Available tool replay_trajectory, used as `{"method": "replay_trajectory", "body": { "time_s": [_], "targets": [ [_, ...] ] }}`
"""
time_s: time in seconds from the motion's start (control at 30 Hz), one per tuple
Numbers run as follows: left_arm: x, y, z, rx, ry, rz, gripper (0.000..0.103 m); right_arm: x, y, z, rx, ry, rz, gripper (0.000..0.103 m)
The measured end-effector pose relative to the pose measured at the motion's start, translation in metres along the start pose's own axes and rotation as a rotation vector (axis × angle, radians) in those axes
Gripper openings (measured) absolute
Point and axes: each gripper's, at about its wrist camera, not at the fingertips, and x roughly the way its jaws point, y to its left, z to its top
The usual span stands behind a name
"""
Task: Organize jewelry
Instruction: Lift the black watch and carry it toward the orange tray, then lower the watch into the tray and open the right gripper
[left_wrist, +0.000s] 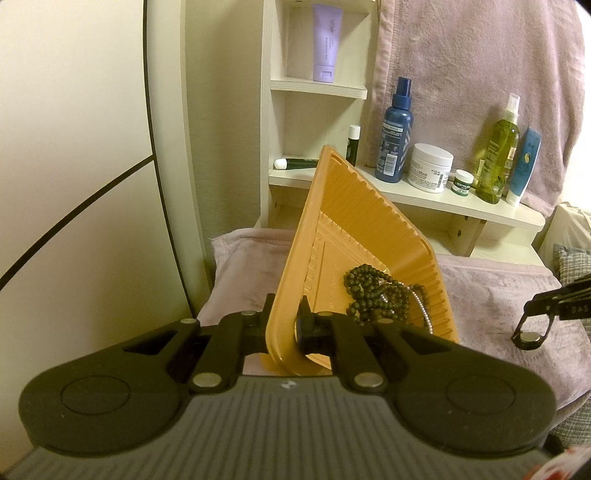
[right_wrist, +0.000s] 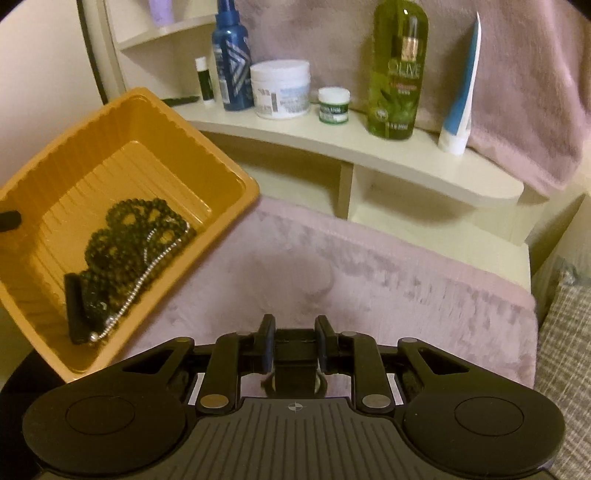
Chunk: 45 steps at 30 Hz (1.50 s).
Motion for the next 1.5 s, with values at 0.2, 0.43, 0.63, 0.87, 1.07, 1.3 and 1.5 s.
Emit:
{"method": "replay_trajectory", "body": {
  "time_s": [0.2, 0.43, 0.63, 0.87, 1.07, 1.3, 1.5],
  "targets": [
    [0.000, 0.001, -0.001, -0.006, 0.001, -0.003, 0.008, -0.013, 0.010, 0.012, -0.024, -0.019, 0.028, 0.023],
    [0.000, 0.003, -0.003, -0.014, 0.002, -0.008, 0.008, -0.024, 0.048, 0.043, -0.104, -0.075, 0.112, 0.023],
    [0.002, 0.009, -0.005, -0.038, 0.013, -0.019, 0.008, -0.013, 0.095, 0.075, -0.125, -0.122, 0.243, 0.023],
    [0.007, 0.020, -0.009, -0.082, 0.028, -0.044, 0.008, 0.045, 0.132, 0.090, -0.128, -0.040, 0.299, 0.023],
    [0.015, 0.038, -0.015, -0.148, 0.055, -0.083, 0.008, 0.084, 0.119, 0.089, -0.056, 0.033, 0.311, 0.023],
    [0.030, 0.066, -0.023, -0.264, 0.085, -0.160, 0.009, 0.054, 0.090, 0.091, 0.023, -0.108, 0.297, 0.049],
    [0.048, 0.093, -0.032, -0.355, 0.122, -0.249, 0.010, 0.025, 0.072, 0.077, 0.095, -0.180, 0.233, 0.051]
  ]
}}
